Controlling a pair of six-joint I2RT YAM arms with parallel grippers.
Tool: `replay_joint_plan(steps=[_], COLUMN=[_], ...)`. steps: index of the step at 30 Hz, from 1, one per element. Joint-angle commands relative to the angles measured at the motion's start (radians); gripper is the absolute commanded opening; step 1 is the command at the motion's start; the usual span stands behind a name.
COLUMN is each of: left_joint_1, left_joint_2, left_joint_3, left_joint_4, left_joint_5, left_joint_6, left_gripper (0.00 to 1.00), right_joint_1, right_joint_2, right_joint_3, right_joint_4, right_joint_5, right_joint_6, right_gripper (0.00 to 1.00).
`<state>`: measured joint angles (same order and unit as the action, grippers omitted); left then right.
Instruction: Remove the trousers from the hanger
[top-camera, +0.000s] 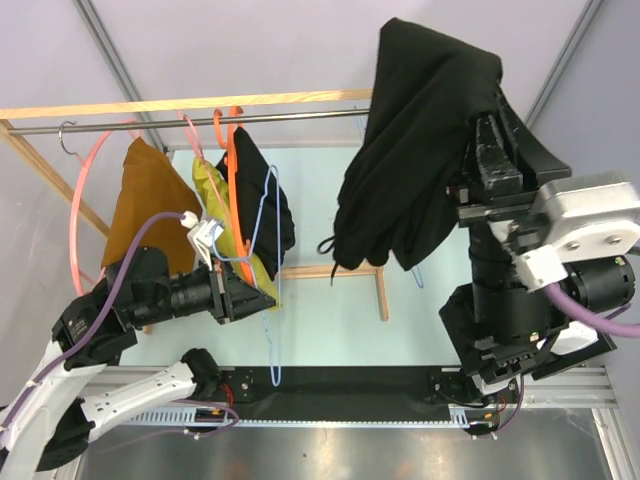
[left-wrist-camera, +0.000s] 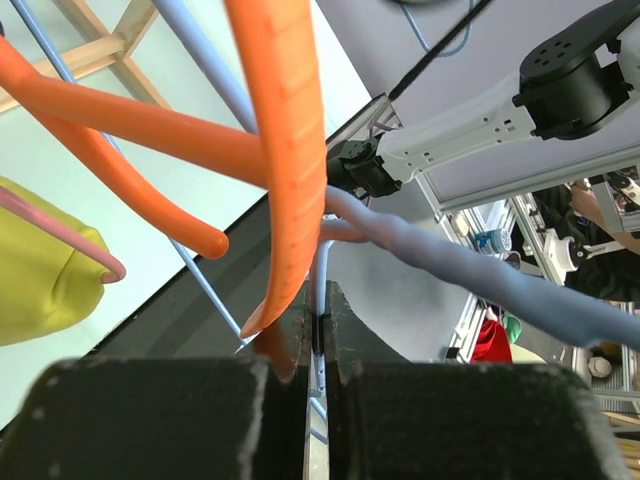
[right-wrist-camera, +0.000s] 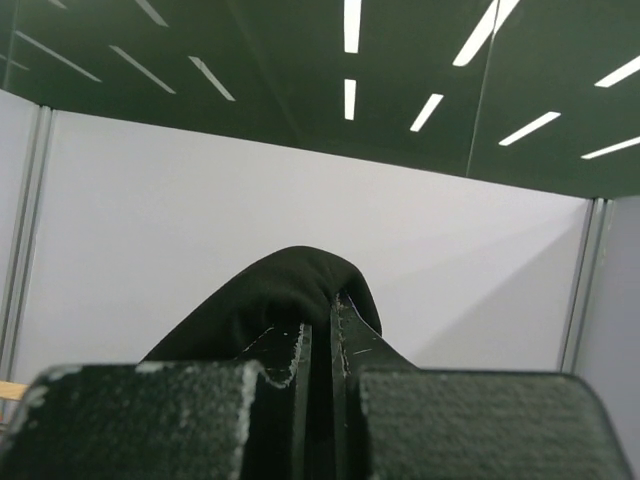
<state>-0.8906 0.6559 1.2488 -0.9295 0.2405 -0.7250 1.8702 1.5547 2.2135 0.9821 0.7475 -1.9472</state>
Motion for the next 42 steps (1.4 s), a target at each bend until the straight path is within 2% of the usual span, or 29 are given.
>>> replay_joint_plan(steps=[1,5,7,18,21,24,27,28,29,30,31,32,34,35,38,42], left_joint_1=[0.001,0.001,0.002,0.002,0.002,0.001,0.001,0.002,0.001,0.001,0.002,0.002,0.001,0.001,0.001,0.001], left_joint_2=[-0.012,-0.010,-0.010,-0.006,-0.006,-0.006,-0.004,-0.002,-0.006,-0.007,-0.010,-0.016,-0.022,-0.025,-0.027,-0.030], left_joint_3=[-0.003,-0.009,-0.018,-0.041,-0.049,-0.060,-0.069,-0.071,-0.072,-0.074,-0.075,-0.077,-0.081,-0.081,-0.080,-0.081], left_joint_4=[0.047,0.055,0.063,0.093,0.095,0.106,0.119,0.127,0.127,0.127,0.130,0.129,0.129,0.129,0.132,0.129], left_joint_5=[0.013,0.016,0.022,0.046,0.046,0.049,0.065,0.069,0.074,0.075,0.074,0.074,0.072,0.072,0.080,0.085], left_joint_6=[0.003,-0.001,-0.002,-0.005,-0.005,-0.007,-0.011,-0.013,-0.014,-0.016,-0.016,-0.017,-0.019,-0.017,-0.017,-0.005], left_gripper=[0.01,0.00,0.00,0.01,0.01,0.00,0.00,0.01,0.00,0.00,0.00,0.00,0.00,0.00,0.00,0.00], right_joint_1=[-0.006,-0.019,-0.032,-0.299,-0.356,-0.463,-0.668,-0.727,-0.856,-0.917,-0.986,-1.101,-1.210,-1.296,-1.414,-1.656], right_joint_2=[-0.050,-0.074,-0.105,-0.360,-0.413,-0.441,-0.455,-0.452,-0.453,-0.450,-0.447,-0.443,-0.418,-0.407,-0.364,-0.300], right_joint_3=[0.021,0.009,-0.023,-0.420,-0.498,-0.555,-0.581,-0.578,-0.575,-0.557,-0.546,-0.531,-0.508,-0.506,-0.508,-0.511], right_joint_4=[0.121,0.176,0.187,0.205,0.159,0.066,-0.176,-0.333,-0.414,-0.497,-0.666,-0.739,-0.898,-0.931,-1.039,-1.145], right_joint_5=[-0.062,-0.047,-0.010,0.153,0.197,0.240,0.274,0.271,0.265,0.236,0.215,0.195,0.124,0.106,0.038,-0.115], right_joint_6=[-0.160,-0.235,-0.223,0.016,0.086,0.218,0.471,0.648,0.730,0.831,0.922,1.099,1.230,1.331,1.461,1.698], right_gripper=[0.00,0.00,0.00,0.00,0.00,0.00,0.00,0.00,0.00,0.00,0.00,0.00,0.00,0.00,0.00,0.00])
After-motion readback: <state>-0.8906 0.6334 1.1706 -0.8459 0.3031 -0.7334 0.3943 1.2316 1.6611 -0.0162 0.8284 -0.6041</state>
